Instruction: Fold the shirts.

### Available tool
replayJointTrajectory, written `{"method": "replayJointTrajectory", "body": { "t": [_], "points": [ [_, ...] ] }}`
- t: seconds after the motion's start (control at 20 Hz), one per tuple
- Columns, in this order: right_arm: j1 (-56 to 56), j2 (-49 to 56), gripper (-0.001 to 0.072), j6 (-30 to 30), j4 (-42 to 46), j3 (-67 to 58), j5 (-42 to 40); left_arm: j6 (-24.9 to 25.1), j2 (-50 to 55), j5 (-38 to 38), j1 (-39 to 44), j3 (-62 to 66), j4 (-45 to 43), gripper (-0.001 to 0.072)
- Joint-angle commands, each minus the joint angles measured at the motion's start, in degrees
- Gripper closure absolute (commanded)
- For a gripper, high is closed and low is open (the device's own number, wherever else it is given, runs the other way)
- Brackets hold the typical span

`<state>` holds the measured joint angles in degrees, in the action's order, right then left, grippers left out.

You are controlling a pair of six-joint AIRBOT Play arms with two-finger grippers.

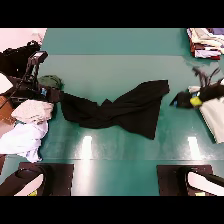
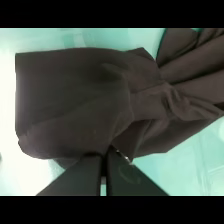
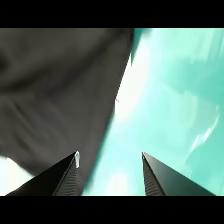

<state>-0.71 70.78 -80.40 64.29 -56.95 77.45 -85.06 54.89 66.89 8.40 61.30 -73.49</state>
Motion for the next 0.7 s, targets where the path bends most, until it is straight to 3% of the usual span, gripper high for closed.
{"method": "replayJointTrajectory", "body": {
  "t": [0.0,0.25,0.55,0.65],
  "points": [
    [1.4,-5.0,0.0262,0.1,-0.9,14.3,-0.7,-0.1,0.0,-2.6,0.0,-0.3,0.2,0.0682],
    [7.1,-3.7,0.0262,2.0,-10.7,22.1,-6.5,-0.5,0.0,-4.5,0.0,-0.3,0.3,0.0682],
    [15.4,1.3,0.0286,2.0,-10.8,22.3,-8.2,-0.5,0.0,-4.2,0.0,-0.3,0.3,0.0682],
    [16.3,-0.2,0.0571,2.0,-10.7,22.2,-10.1,-0.5,-0.1,-4.2,0.0,-0.3,0.2,0.0682]
  ]
}}
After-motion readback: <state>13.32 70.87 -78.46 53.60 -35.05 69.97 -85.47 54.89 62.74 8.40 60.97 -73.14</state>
